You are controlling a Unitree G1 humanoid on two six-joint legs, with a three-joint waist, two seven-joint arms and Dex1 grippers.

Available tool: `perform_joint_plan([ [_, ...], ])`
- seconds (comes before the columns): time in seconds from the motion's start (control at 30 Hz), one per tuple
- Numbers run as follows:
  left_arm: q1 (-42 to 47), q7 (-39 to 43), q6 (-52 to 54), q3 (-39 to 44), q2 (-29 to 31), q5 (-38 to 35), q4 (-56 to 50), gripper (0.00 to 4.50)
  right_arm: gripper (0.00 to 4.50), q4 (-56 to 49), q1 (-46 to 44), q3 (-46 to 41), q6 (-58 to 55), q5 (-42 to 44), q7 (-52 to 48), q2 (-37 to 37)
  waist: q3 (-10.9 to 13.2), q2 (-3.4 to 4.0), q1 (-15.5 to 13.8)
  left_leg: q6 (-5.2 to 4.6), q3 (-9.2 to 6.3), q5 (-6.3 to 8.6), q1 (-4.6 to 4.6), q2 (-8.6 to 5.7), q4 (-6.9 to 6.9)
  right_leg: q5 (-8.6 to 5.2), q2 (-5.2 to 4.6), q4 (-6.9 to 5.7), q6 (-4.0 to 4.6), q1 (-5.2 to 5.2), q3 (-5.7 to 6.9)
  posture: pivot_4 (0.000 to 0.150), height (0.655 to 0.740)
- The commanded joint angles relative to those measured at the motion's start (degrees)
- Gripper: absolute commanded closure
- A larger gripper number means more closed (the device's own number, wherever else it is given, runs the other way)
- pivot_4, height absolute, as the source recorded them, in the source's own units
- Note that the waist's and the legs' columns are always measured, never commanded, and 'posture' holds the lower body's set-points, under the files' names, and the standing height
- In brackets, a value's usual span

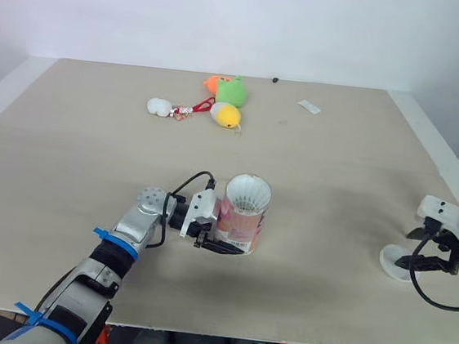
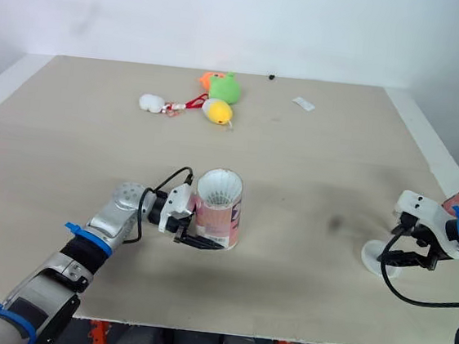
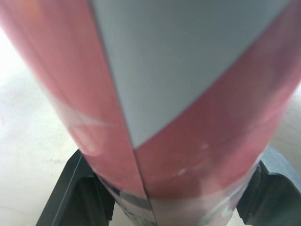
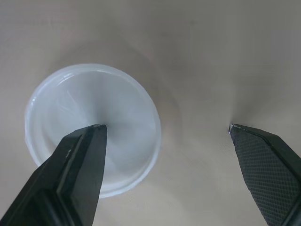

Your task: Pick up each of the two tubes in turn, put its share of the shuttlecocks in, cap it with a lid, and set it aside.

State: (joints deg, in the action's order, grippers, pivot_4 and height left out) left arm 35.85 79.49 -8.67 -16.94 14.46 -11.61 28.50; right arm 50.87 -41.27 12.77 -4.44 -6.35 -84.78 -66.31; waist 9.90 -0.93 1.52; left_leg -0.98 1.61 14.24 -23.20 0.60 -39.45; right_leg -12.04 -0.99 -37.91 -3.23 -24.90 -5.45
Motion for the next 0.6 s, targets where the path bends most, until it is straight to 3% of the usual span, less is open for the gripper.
perform_joint_plan([
  [0.03,0.4,-0.4,-0.3,1.0,0.3,-0.5,-1.6,1.82,0.56,0.6,-0.5,0.2,0.2,-1.7,-1.6,-0.9,0.0,0.0,0.0,0.0,0.01,0.0,0.0,0.0,0.0,0.01,0.0,0.01,-0.01,0.0,-0.02,0.15,0.7323],
  [0.07,0.5,-0.5,-0.3,1.0,0.3,-0.5,-1.6,1.82,0.77,0.3,-0.5,0.2,0.2,-1.8,-2.1,-0.9,0.0,0.0,0.0,0.0,0.03,0.0,0.0,-0.01,0.0,0.01,0.0,0.03,-0.02,0.0,-0.04,0.15,0.7323],
  [0.3,1.1,-0.5,-0.1,1.1,0.1,-0.6,-1.0,1.82,4.16,-1.9,-0.4,0.1,1.2,-2.8,-3.9,-1.0,0.0,0.0,0.0,0.0,0.03,0.0,0.01,0.01,0.01,0.01,0.02,0.05,-0.01,0.0,-0.04,0.15,0.7323],
  [0.33,1.2,-0.4,0.0,1.1,0.1,-0.6,-0.9,1.82,4.43,-2.2,-0.5,-0.1,1.1,-2.7,-4.2,-0.9,0.0,0.0,0.0,0.0,0.04,0.0,0.01,0.01,0.0,0.02,0.02,0.05,-0.03,0.0,-0.05,0.15,0.7323],
  [0.6,0.7,1.2,1.6,0.4,0.4,-0.5,-0.3,1.82,4.43,-12.1,-1.6,-1.8,-1.5,0.9,-7.0,-1.1,0.0,0.02,0.1,0.0,0.05,0.0,0.02,0.01,0.01,0.04,0.02,0.05,-0.06,-0.04,-0.15,0.15,0.7323],
])
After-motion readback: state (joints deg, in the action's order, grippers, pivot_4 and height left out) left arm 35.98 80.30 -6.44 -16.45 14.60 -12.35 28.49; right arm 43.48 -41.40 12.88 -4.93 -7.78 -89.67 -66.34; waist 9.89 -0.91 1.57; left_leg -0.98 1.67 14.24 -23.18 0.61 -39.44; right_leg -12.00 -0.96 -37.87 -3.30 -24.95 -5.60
